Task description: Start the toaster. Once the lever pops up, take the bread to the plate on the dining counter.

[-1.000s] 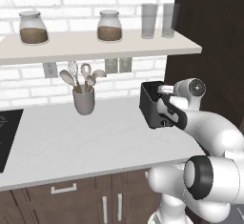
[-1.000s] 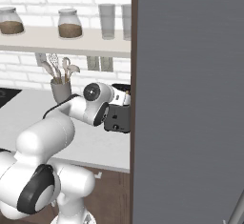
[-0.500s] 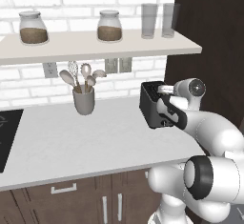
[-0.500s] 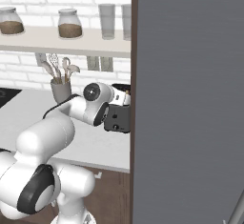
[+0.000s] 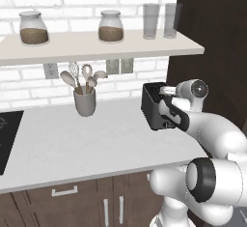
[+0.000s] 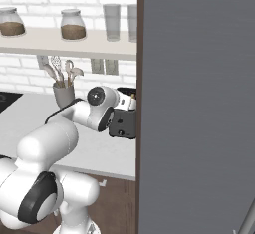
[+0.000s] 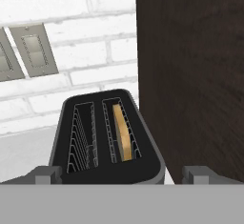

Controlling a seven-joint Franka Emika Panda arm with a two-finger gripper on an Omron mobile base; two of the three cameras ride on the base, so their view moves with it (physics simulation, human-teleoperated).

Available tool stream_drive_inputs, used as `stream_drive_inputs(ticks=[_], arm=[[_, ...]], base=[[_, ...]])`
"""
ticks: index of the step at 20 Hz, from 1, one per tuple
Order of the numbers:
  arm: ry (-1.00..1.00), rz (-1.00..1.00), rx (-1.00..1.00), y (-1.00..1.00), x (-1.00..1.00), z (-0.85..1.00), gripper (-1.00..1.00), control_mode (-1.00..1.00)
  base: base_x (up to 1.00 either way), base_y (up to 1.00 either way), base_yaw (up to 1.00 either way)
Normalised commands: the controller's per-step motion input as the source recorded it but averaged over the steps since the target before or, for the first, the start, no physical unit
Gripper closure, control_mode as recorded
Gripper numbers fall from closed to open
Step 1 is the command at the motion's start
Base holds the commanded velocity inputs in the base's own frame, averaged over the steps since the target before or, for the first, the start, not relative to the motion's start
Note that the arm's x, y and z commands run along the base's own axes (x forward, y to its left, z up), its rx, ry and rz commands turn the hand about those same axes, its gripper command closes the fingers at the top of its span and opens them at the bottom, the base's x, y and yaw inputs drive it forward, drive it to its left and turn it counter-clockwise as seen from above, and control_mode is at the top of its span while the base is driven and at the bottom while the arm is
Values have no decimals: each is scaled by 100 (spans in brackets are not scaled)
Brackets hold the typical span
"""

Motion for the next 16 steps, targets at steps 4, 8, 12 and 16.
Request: stream_drive_inputs(ticks=[4,8,12,16], arm=[[0,0,0,0,0,0,-100,-100],[0,0,0,0,0,0,-100,-100],[0,0,0,0,0,0,-100,-100],[0,0,0,0,0,0,-100,-100]], base=[[0,0,0],[0,0,0],[0,0,0],[0,0,0]])
